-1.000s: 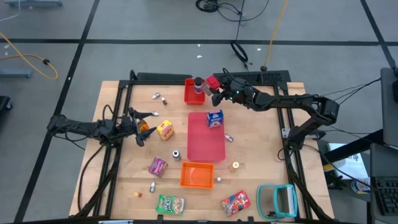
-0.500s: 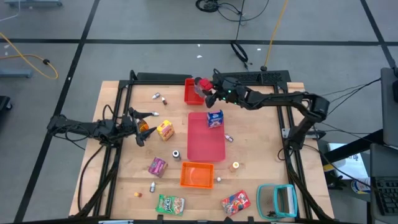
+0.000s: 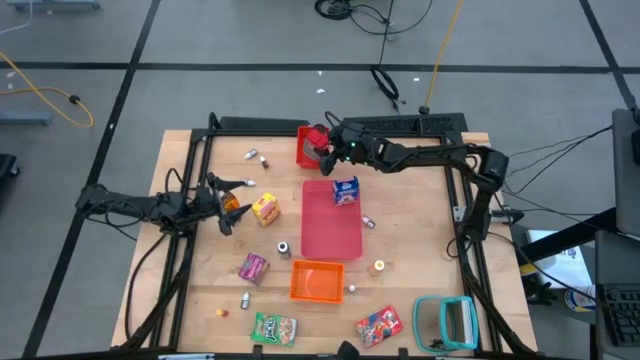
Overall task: Pick & Place Kitchen Items
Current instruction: Put the red seasoning can into the red bin
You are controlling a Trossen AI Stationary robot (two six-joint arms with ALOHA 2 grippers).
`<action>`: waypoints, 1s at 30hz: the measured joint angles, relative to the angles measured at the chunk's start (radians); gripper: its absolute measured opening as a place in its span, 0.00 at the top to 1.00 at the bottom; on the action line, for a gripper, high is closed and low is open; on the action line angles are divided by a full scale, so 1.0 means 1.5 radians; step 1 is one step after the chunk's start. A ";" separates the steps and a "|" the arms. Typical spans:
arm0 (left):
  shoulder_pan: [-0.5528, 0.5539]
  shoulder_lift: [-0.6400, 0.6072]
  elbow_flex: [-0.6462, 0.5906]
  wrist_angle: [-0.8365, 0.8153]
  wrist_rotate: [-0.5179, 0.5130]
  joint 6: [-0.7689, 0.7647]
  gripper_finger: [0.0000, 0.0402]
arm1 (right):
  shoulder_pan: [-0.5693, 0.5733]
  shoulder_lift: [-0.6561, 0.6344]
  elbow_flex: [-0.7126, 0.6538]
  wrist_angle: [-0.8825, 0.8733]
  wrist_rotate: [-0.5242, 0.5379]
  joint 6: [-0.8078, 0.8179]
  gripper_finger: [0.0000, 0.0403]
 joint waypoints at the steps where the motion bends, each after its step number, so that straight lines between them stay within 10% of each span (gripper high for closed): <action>1: 0.000 0.000 0.000 0.000 0.000 0.000 0.13 | -0.001 0.004 0.000 -0.006 0.000 -0.006 0.51; 30: 0.000 0.005 0.000 0.000 -0.001 0.000 0.13 | -0.021 0.053 0.009 0.000 0.001 -0.064 0.51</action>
